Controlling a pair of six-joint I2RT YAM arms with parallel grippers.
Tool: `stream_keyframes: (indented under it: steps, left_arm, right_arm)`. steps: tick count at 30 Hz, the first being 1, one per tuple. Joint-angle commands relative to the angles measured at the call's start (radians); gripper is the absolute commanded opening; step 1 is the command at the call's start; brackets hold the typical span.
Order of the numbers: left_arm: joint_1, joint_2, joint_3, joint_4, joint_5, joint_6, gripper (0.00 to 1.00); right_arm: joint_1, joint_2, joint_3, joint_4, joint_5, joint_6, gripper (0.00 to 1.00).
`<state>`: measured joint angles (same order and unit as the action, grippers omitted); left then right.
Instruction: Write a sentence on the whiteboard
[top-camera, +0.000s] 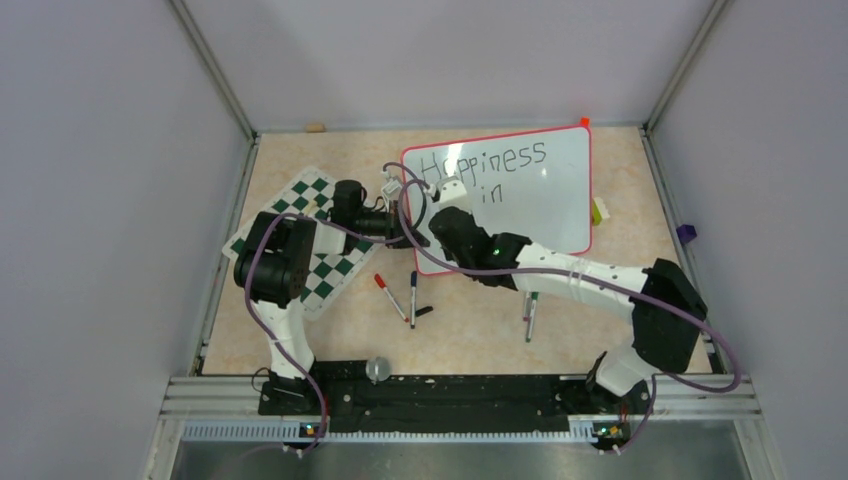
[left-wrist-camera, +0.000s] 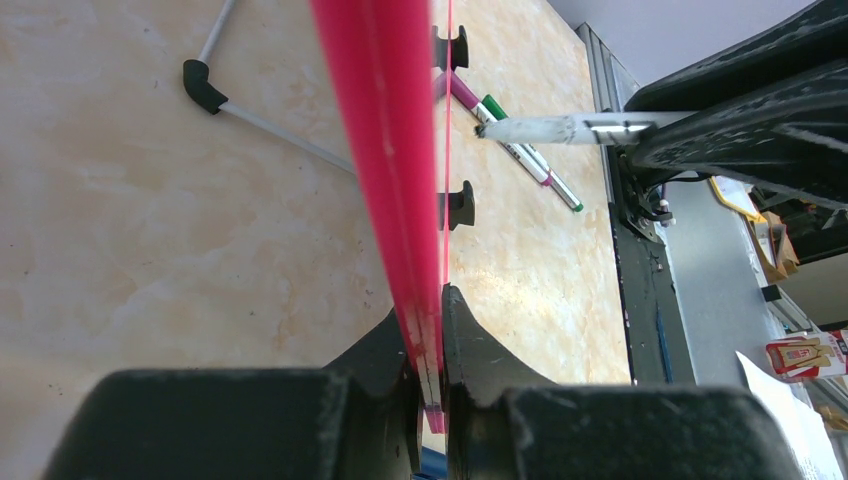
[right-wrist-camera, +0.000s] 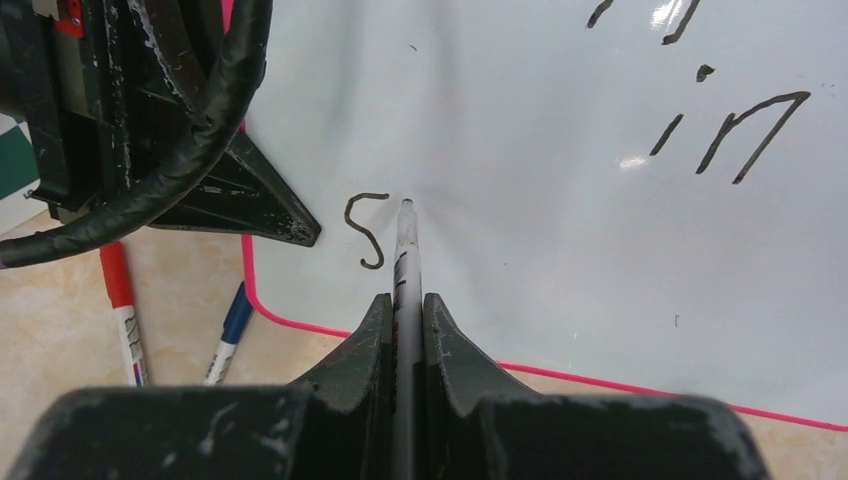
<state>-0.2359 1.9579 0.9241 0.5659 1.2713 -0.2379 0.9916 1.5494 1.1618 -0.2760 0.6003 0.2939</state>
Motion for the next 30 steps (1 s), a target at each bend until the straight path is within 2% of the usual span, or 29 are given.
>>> stream_keyframes:
  steps: [1,11,22,30]
  left_arm:
    - [-0.019,0.022,-0.032,-0.024,0.023,0.044,0.00]
    - [-0.018,0.020,-0.034,-0.020,0.024,0.040,0.00]
    - [-0.019,0.019,-0.034,-0.018,0.023,0.038,0.00]
    - [-0.019,0.018,-0.036,-0.015,0.023,0.037,0.00]
  right_arm:
    - [-0.010,0.033,0.064,0.014,0.018,-0.012,0.00]
    - [-0.027,0.072,0.072,0.013,0.024,-0.014,0.00]
    - [-0.026,-0.074,-0.037,-0.012,-0.040,0.030,0.00]
    - [-0.027,-0.058,-0.036,-0.012,-0.061,0.032,0.00]
